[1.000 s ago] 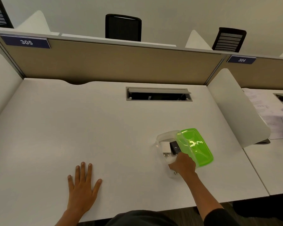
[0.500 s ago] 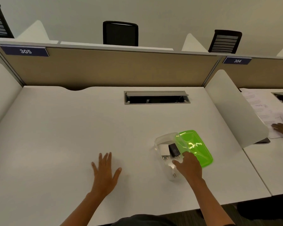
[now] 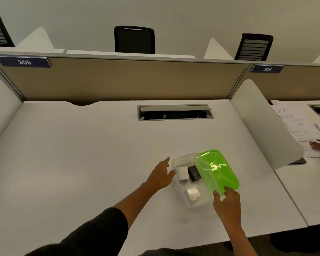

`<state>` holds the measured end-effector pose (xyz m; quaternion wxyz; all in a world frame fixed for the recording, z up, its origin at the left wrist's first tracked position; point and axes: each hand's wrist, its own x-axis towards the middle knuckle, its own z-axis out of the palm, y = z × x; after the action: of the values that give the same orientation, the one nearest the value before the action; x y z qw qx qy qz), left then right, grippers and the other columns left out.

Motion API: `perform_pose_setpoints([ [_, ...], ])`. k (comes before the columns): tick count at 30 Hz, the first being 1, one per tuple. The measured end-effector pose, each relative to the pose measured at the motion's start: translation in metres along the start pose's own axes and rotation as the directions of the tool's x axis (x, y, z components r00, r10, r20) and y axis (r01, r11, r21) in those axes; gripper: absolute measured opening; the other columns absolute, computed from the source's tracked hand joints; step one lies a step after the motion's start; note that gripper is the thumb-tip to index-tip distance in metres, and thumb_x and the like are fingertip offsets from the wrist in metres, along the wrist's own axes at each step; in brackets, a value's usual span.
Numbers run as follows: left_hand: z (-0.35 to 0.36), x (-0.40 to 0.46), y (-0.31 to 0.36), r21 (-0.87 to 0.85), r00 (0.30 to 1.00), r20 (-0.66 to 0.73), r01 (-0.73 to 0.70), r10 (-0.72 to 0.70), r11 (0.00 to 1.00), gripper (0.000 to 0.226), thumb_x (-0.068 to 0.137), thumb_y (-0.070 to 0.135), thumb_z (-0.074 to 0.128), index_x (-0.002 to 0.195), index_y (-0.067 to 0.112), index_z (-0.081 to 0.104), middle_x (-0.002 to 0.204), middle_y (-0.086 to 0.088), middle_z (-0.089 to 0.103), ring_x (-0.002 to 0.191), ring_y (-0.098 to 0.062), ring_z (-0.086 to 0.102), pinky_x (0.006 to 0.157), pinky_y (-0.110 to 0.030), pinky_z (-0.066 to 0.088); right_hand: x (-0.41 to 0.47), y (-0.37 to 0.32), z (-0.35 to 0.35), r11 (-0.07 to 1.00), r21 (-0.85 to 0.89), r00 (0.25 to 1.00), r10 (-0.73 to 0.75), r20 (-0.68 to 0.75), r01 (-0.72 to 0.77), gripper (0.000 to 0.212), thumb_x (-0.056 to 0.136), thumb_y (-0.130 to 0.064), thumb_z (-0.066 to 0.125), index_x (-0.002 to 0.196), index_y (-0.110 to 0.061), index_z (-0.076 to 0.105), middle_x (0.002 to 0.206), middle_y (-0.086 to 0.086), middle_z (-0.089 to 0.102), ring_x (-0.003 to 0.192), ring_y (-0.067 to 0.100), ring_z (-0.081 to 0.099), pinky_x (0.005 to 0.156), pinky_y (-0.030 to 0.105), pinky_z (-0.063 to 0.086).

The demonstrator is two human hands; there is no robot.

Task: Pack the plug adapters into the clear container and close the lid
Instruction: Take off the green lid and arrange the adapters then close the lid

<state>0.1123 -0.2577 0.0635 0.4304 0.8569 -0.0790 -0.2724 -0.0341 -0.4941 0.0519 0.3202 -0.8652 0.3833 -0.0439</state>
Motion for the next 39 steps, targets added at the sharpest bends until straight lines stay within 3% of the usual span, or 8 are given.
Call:
perform_pose_setpoints([
  [5, 0.007, 0.011, 0.008, 0.020, 1.000, 0.003, 0.003, -0.003, 1.000, 0.070, 0.104, 0.026, 0.062, 0.165, 0.013, 0.030, 0.153, -0.017, 0.047, 0.134, -0.033, 0.059, 0.118, -0.044, 0.048, 0.006, 0.002, 0.001, 0.983, 0.141, 0.991, 0.112, 0.075, -0.121, 0.038, 0.099, -0.026, 0.069, 0.130, -0.006, 0.065, 0.110, 0.013, 0.069, 0.108, 0.035, 0.065, 0.099, 0.049, 0.054],
  [11, 0.007, 0.014, 0.006, -0.110, 0.997, -0.049, 0.060, -0.066, 0.992, 0.062, 0.096, 0.017, 0.073, 0.152, 0.012, 0.047, 0.140, -0.015, 0.057, 0.123, -0.031, 0.064, 0.106, -0.039, 0.056, 0.014, -0.004, 0.007, 0.971, 0.212, 0.991, 0.094, 0.096, -0.112, 0.029, 0.099, -0.014, 0.066, 0.126, -0.004, 0.068, 0.103, 0.017, 0.068, 0.097, 0.040, 0.071, 0.097, 0.056, 0.058],
  [14, 0.002, 0.008, -0.005, -0.184, 0.992, -0.070, 0.091, -0.106, 0.979, 0.060, 0.092, 0.020, 0.079, 0.143, 0.017, 0.048, 0.129, -0.007, 0.061, 0.115, -0.025, 0.065, 0.100, -0.036, 0.059, 0.021, -0.014, 0.010, 0.975, 0.207, 0.994, 0.060, 0.087, -0.076, 0.026, 0.098, -0.011, 0.066, 0.123, -0.006, 0.071, 0.105, 0.016, 0.068, 0.098, 0.039, 0.069, 0.095, 0.051, 0.058],
  [17, -0.008, -0.006, -0.023, -0.295, 0.985, -0.104, 0.103, -0.139, 0.950, 0.057, 0.090, 0.026, 0.082, 0.136, 0.023, 0.048, 0.116, 0.001, 0.062, 0.103, -0.017, 0.066, 0.082, -0.021, 0.057, 0.030, -0.030, 0.016, 0.983, 0.181, 0.997, -0.006, 0.079, -0.008, 0.024, 0.097, -0.007, 0.065, 0.119, -0.005, 0.074, 0.108, 0.015, 0.068, 0.103, 0.037, 0.067, 0.095, 0.045, 0.056],
  [22, -0.027, -0.041, -0.054, -0.499, 0.944, -0.221, 0.106, -0.245, 0.860, 0.036, 0.096, 0.030, 0.075, 0.124, 0.025, 0.054, 0.114, -0.004, 0.069, 0.091, -0.016, 0.075, 0.064, -0.016, 0.057, 0.041, -0.070, 0.036, 0.981, 0.172, 0.987, -0.107, 0.120, 0.086, 0.022, 0.097, -0.009, 0.066, 0.115, -0.004, 0.077, 0.112, 0.014, 0.070, 0.105, 0.033, 0.066, 0.093, 0.038, 0.053],
  [26, -0.037, -0.071, -0.075, -0.582, 0.905, -0.262, 0.129, -0.335, 0.803, 0.035, 0.097, 0.030, 0.074, 0.125, 0.023, 0.054, 0.113, -0.003, 0.071, 0.088, -0.018, 0.079, 0.068, -0.020, 0.058, 0.042, -0.106, 0.056, 0.970, 0.187, 0.961, -0.191, 0.199, 0.155, 0.024, 0.098, -0.005, 0.065, 0.120, -0.003, 0.075, 0.118, 0.016, 0.069, 0.110, 0.032, 0.067, 0.101, 0.041, 0.053],
  [31, -0.042, -0.099, -0.095, -0.640, 0.866, -0.282, 0.151, -0.413, 0.754, 0.037, 0.096, 0.029, 0.075, 0.126, 0.019, 0.056, 0.109, -0.007, 0.075, 0.088, -0.021, 0.080, 0.077, -0.029, 0.062, 0.034, -0.141, 0.077, 0.957, 0.211, 0.923, -0.256, 0.288, 0.200, 0.027, 0.098, 0.000, 0.063, 0.123, -0.001, 0.073, 0.121, 0.017, 0.069, 0.109, 0.032, 0.069, 0.095, 0.033, 0.051],
  [39, -0.044, -0.124, -0.113, -0.670, 0.830, -0.279, 0.192, -0.483, 0.717, 0.035, 0.098, 0.028, 0.073, 0.127, 0.017, 0.057, 0.103, -0.002, 0.078, 0.081, -0.016, 0.082, 0.074, -0.026, 0.061, 0.024, -0.164, 0.094, 0.943, 0.227, 0.877, -0.315, 0.363, 0.245, 0.027, 0.099, -0.001, 0.062, 0.123, -0.003, 0.074, 0.121, 0.015, 0.070, 0.112, 0.029, 0.068, 0.102, 0.038, 0.054],
])
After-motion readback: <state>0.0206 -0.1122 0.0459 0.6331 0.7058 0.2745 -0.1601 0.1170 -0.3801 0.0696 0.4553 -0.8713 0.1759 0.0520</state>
